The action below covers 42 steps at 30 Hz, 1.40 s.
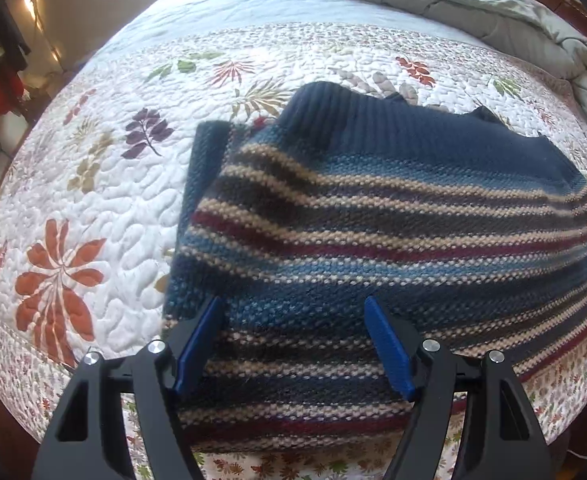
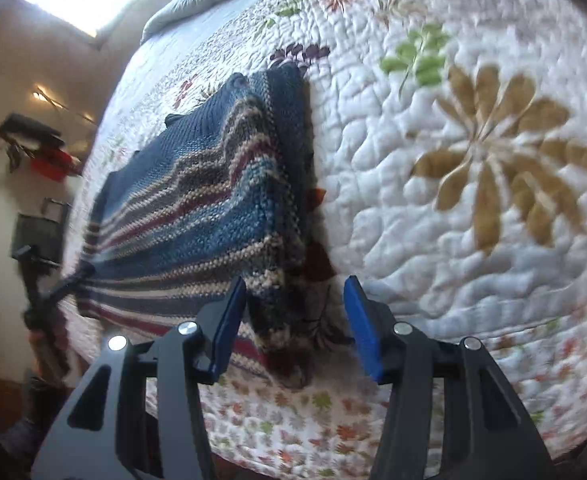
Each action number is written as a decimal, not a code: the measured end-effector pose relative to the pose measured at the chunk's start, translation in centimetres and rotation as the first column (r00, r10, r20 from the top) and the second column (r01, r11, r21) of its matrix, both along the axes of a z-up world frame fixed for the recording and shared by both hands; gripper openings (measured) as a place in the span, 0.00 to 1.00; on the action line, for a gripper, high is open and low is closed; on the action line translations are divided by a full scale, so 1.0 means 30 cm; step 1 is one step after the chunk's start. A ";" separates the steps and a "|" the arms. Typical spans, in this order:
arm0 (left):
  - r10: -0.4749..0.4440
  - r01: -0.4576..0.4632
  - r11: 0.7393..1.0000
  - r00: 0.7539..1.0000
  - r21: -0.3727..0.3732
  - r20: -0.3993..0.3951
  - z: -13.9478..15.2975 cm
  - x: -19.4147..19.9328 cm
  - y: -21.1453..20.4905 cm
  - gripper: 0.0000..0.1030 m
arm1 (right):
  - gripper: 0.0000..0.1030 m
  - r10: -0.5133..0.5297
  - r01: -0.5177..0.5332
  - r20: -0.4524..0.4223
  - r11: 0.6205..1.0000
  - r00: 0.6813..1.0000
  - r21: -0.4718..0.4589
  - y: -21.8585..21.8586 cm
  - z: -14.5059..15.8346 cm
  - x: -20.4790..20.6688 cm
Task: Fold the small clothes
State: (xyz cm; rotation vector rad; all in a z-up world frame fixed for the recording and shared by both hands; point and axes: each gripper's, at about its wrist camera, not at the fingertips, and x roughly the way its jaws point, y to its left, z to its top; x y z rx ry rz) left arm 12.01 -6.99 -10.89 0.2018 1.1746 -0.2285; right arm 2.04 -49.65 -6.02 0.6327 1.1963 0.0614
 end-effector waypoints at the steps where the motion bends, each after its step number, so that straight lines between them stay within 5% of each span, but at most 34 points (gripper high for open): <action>1: -0.006 0.006 1.000 1.000 0.005 0.002 -0.005 0.000 -0.002 0.72 | 0.50 -0.005 0.005 -0.010 1.000 1.000 0.017 0.001 -0.020 0.007; 12: -0.014 0.013 0.999 1.000 -0.036 -0.025 -0.060 0.014 0.022 0.80 | 0.52 0.027 -0.026 -0.003 0.998 1.000 0.049 0.048 -0.100 0.029; 15: -0.016 0.015 0.999 0.999 -0.044 -0.030 -0.067 0.013 0.025 0.80 | 0.30 0.031 -0.032 0.004 0.989 0.999 0.145 0.047 -0.122 0.019; 22: -0.033 0.028 0.996 0.998 -0.091 -0.056 -0.080 0.021 0.049 0.81 | 0.19 0.002 0.000 -0.010 0.986 1.000 0.165 0.060 -0.139 0.014; 33: -0.054 0.048 0.994 0.997 -0.096 -0.059 -0.089 0.025 0.053 0.82 | 0.16 -0.038 0.043 -0.088 0.997 0.995 0.063 0.110 -0.062 0.040; 42: -0.062 0.056 0.995 0.995 -0.082 -0.077 -0.100 0.045 0.040 0.83 | 0.16 -0.054 0.055 -0.035 0.998 0.998 0.019 0.168 0.129 0.071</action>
